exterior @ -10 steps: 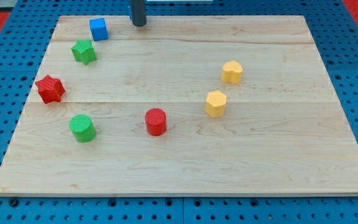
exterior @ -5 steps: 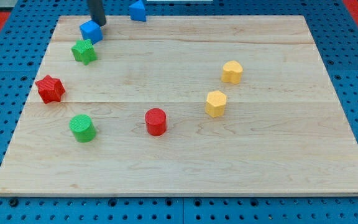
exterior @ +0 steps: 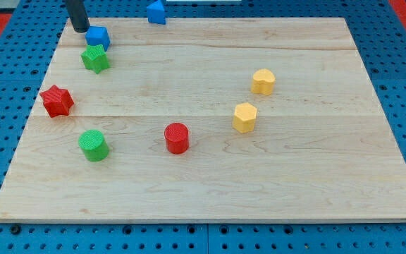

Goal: Push the blue cube to the bottom right side of the blue triangle

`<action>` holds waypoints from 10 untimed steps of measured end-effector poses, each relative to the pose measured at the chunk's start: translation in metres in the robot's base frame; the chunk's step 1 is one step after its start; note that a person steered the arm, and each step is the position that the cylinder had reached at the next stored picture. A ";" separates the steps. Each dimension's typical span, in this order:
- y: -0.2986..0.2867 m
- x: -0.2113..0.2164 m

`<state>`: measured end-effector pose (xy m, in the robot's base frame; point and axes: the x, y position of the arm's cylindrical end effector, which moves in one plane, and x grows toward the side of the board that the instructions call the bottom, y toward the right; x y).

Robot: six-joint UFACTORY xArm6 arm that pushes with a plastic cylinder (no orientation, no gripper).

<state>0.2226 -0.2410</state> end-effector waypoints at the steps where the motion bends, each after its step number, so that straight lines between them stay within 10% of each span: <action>1: -0.009 0.005; 8: 0.138 0.021; 10: 0.070 0.024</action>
<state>0.2463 -0.1706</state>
